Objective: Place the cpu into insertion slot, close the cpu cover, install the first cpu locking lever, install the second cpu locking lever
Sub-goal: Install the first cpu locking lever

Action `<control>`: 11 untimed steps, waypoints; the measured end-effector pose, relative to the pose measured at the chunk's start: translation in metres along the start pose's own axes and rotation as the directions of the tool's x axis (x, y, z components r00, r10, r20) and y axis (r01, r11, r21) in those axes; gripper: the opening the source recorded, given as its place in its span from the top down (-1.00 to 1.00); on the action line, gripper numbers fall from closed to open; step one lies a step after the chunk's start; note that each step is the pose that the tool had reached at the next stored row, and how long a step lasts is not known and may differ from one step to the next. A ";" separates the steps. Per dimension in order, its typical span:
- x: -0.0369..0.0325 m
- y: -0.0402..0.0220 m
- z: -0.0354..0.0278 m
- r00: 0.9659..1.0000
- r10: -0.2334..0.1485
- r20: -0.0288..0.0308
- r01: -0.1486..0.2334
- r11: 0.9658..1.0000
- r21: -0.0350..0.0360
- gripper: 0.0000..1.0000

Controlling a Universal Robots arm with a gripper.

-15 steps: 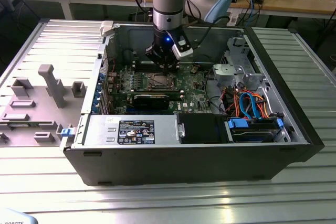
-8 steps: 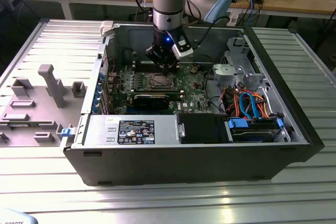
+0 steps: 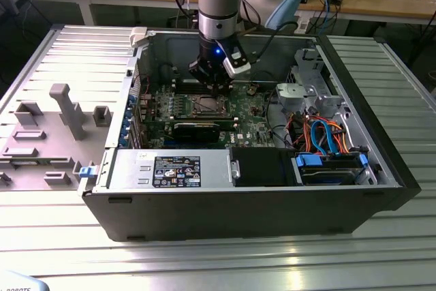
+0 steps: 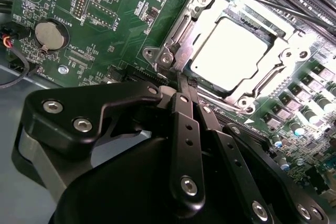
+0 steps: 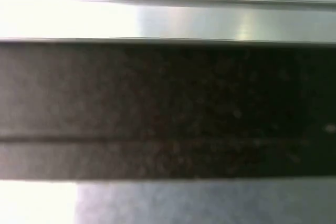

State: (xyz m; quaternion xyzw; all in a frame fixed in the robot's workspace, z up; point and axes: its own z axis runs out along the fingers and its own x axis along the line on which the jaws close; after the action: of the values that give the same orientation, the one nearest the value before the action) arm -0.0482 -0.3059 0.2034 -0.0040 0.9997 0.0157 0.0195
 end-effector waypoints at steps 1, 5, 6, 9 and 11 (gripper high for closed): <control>0.0000 0.0000 0.0003 1.000 0.000 0.000 0.000 1.000 0.002 0.79; 0.0001 -0.0001 0.0019 1.000 0.000 0.000 0.000 1.000 0.003 0.79; 0.0001 -0.0001 0.0023 1.000 0.000 0.000 0.000 1.000 0.003 0.79; 0.0002 -0.0001 0.0029 1.000 0.000 0.000 0.000 1.000 0.002 0.79; 0.0001 -0.0001 0.0034 1.000 0.000 0.000 0.000 1.000 -0.002 0.79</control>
State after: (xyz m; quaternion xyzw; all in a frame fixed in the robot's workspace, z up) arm -0.0482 -0.3059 0.1999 -0.0040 0.9997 0.0165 0.0194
